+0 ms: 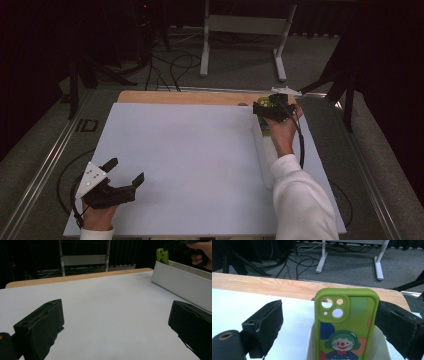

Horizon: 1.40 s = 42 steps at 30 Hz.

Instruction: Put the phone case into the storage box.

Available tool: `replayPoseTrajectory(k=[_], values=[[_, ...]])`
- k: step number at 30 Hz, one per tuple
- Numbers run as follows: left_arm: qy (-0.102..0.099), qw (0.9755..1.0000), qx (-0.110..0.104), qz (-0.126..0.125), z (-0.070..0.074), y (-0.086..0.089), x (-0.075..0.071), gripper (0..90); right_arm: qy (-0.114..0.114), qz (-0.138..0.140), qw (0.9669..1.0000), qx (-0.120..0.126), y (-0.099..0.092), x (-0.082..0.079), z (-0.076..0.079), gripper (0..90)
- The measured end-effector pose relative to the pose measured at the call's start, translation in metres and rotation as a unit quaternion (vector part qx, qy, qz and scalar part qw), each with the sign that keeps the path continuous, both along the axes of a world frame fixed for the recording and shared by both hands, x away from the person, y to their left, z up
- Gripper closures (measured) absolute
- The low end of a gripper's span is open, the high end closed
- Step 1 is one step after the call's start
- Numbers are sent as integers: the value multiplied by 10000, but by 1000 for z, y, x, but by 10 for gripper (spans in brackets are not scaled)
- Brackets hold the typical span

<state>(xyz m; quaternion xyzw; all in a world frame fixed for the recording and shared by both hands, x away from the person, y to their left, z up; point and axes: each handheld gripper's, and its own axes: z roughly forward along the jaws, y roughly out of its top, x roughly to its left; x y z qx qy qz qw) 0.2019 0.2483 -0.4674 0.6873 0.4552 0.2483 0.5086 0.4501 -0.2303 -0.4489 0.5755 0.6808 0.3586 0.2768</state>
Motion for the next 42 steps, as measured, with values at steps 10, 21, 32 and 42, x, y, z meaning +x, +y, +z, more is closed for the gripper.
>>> replayPoseTrajectory(k=[10,21,32,42], values=[[22,10000,16,-11,-1,-1,1,9,103,78,9999,-3,-1,-8,-2,84],[19,10000,18,-18,0,-2,1,9,221,243,9995,-35,-1,-19,-4,84],[-2,10000,-2,-5,1,0,0,9,260,372,9990,10,4,-29,-5,84],[20,10000,2,7,0,1,0,9,210,473,9986,75,8,-38,-2,84]])
